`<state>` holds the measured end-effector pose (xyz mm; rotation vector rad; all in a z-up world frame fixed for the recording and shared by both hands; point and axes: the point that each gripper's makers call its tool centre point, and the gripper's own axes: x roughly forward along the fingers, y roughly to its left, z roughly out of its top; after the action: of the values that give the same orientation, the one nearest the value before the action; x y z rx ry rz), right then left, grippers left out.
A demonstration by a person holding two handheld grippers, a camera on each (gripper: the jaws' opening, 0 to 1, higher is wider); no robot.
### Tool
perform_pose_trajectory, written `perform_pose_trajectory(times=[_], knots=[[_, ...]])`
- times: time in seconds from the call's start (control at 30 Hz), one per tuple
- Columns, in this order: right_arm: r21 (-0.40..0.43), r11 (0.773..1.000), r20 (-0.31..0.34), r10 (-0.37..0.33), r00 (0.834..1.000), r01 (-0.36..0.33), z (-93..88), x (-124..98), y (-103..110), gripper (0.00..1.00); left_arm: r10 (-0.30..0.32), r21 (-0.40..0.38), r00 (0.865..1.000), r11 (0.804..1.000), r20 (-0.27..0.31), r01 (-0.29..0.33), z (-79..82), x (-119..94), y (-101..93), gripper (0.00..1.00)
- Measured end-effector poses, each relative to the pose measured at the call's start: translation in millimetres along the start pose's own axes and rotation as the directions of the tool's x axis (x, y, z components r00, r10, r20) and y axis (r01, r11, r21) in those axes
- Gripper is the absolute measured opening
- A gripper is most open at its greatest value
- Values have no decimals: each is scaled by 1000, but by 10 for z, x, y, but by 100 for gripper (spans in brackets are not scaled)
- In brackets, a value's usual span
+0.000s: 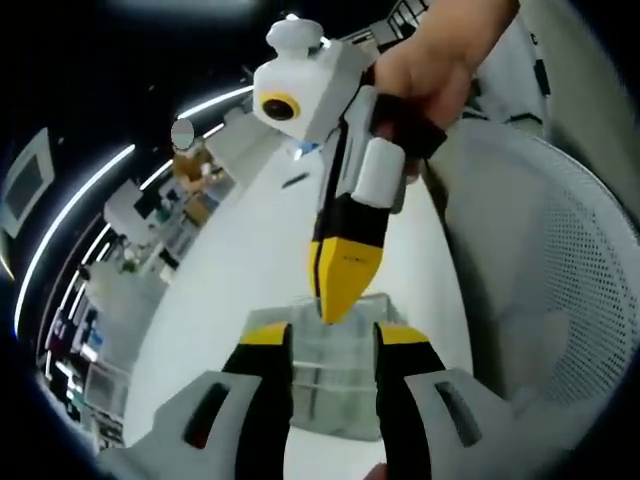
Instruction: Insert the divider into the dual guide fixture by aligning both edges with the guide slots and pushing it downward to the bottom, including one-sided entry, uneven engagement, binding, and posture correction.
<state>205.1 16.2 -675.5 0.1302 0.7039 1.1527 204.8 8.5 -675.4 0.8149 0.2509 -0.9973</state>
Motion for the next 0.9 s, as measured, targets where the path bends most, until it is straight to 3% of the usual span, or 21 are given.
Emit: perform_pose_trajectory(times=[0.9], knots=[[151, 989, -53, 6, 999, 2, -103, 32, -53, 0, -72, -20, 997, 997, -25, 71, -3, 46, -75, 29]])
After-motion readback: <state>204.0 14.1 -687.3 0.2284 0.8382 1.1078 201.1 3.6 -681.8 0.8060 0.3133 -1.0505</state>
